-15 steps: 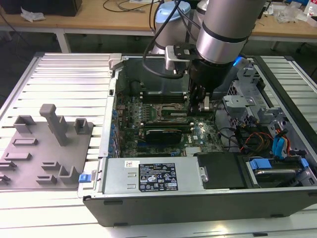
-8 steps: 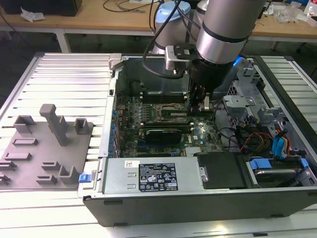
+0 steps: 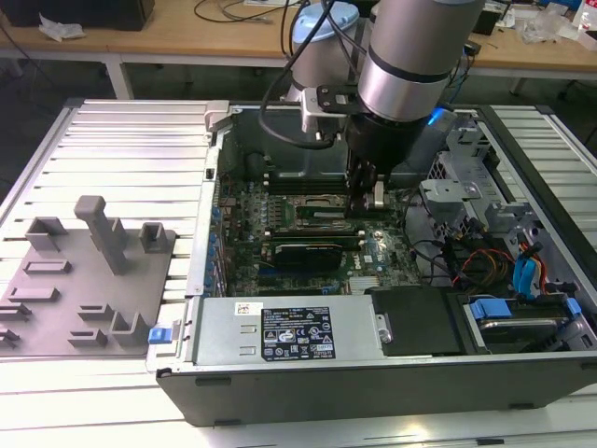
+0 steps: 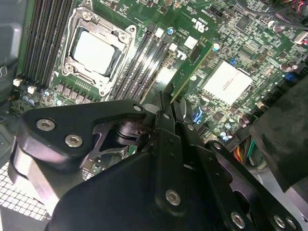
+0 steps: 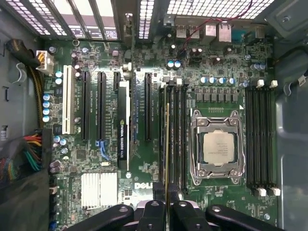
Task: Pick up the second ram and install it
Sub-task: 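Insert the second ram into the second slot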
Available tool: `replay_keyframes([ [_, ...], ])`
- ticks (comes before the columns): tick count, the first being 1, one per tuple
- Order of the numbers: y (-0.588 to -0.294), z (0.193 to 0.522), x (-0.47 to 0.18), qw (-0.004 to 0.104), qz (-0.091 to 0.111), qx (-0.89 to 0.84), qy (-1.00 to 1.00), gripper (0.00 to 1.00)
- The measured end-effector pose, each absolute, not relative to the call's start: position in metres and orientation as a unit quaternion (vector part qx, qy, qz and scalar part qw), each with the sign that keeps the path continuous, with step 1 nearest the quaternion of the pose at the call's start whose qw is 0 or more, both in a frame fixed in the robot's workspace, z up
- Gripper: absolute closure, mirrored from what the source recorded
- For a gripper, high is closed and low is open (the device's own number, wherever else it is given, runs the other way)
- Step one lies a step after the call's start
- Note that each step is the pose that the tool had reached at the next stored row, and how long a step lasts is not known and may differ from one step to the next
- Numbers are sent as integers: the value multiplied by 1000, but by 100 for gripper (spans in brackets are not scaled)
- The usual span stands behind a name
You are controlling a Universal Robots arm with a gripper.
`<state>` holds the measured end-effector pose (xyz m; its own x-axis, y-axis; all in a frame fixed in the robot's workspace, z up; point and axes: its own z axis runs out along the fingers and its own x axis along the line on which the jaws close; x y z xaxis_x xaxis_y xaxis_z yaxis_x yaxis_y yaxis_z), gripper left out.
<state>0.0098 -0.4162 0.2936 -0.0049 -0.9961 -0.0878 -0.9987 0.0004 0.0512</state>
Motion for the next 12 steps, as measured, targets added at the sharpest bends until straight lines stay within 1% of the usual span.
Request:
replay_keyframes([
  [12,-412,285,9,12,49,-705,707,87],
])
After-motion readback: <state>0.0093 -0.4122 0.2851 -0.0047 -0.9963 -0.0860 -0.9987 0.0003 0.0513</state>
